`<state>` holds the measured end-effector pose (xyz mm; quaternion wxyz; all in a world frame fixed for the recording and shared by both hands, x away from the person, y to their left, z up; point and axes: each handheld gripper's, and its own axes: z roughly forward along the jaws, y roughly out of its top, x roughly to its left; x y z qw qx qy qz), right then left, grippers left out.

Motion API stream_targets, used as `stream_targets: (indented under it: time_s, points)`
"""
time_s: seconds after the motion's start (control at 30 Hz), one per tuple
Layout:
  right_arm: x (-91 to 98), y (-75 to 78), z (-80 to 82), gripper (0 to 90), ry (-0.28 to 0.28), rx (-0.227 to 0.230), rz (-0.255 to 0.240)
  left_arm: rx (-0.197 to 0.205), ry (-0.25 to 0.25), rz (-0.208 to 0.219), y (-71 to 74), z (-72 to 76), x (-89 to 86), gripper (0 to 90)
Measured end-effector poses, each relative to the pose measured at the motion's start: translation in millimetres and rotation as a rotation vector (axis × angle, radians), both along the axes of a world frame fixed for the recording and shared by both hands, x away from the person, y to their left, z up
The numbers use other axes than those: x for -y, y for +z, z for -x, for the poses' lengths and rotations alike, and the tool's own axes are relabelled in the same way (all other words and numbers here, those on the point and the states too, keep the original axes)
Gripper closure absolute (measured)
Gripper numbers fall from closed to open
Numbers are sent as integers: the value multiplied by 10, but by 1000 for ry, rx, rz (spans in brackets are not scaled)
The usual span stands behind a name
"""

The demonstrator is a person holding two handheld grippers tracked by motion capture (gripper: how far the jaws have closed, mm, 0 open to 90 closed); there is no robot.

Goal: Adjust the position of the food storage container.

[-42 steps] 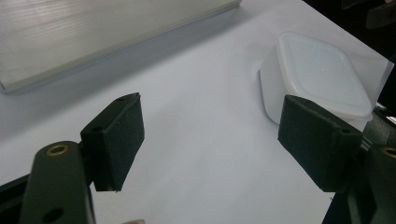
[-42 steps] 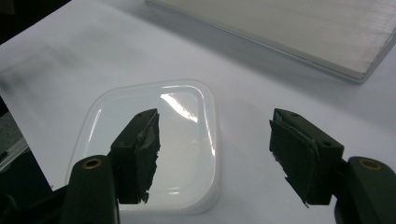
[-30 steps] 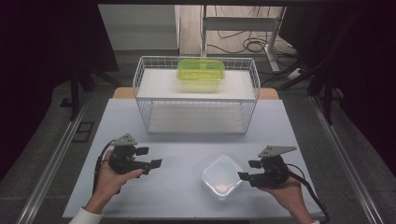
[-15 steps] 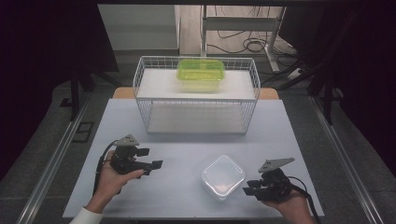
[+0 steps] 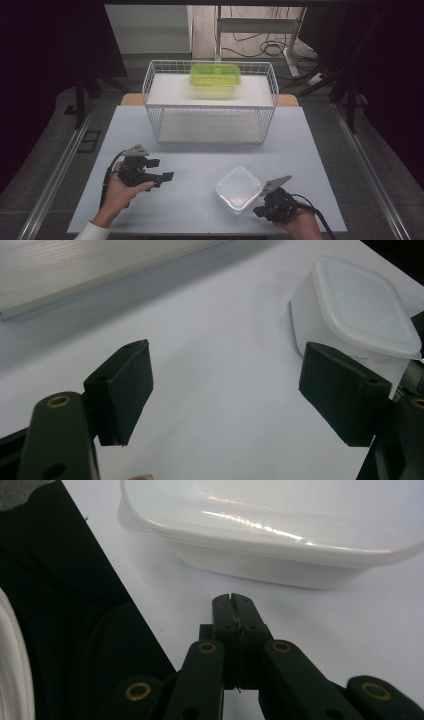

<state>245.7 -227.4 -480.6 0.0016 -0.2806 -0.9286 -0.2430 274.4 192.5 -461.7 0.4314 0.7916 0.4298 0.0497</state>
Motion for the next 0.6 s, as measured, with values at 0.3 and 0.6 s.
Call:
stream_targets:
  time_s: [0.3,0.6]
  points:
    - [-118,-18,-12,890,23,20,22,-4,-4,-6,-9,-4,16,215]
    - [-186,-31,-36,891,27,31,35,-3,0,-3,-9,-8,-4,215]
